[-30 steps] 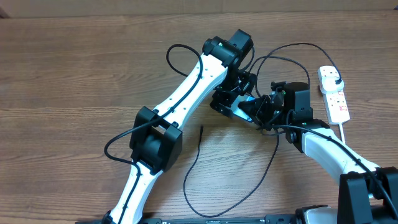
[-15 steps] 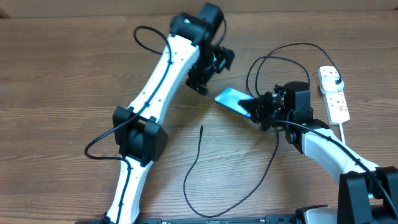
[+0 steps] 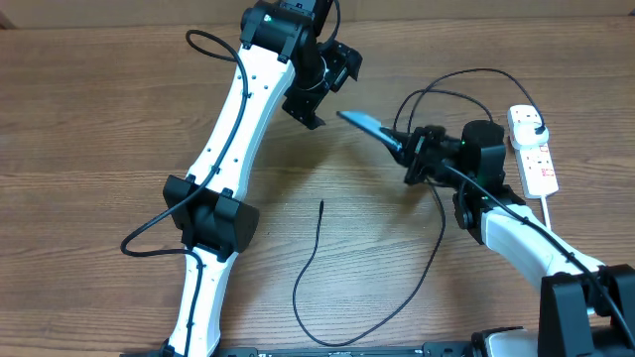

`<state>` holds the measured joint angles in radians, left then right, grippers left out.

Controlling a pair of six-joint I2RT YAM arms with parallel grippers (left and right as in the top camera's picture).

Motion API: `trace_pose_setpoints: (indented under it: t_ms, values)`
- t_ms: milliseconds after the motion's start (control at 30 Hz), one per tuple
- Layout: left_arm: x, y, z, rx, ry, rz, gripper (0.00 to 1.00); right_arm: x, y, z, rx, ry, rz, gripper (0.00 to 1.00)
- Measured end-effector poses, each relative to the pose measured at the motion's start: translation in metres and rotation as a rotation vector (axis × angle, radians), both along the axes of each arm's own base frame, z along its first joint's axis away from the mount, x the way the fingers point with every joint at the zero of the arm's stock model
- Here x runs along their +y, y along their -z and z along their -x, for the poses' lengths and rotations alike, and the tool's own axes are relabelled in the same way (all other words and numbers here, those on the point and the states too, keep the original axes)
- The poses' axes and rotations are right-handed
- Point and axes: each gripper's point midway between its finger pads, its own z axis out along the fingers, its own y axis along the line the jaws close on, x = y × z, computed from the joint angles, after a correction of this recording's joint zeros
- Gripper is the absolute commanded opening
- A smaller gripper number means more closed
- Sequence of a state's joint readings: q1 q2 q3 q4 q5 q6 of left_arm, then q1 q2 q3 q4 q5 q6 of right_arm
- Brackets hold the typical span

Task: Plug charger to phone and switch on socket
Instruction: 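Carry the phone with the right gripper toward the power strip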

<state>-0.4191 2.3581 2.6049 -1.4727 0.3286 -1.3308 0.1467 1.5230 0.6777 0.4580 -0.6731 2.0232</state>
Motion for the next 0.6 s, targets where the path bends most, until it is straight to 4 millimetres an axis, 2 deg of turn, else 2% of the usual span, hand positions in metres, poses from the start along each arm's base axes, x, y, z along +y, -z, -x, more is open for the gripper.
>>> trace_pose_setpoints:
  t_ms: [167, 433, 600]
  values:
    - [-0.004, -0.002, -0.001, -0.001, -0.003, 0.016, 1.0, 0.0, -0.029, -0.009, -0.144, 0.013, -0.018, 0.04]
    - [-0.023, -0.007, -0.004, -0.048, 0.014, 0.045, 1.0, -0.002, -0.035, -0.012, -0.177, 0.026, -0.02, 0.04]
    - [-0.033, -0.012, -0.009, -0.091, 0.032, 0.065, 1.0, -0.002, -0.048, -0.014, -0.236, 0.026, -0.03, 0.04]
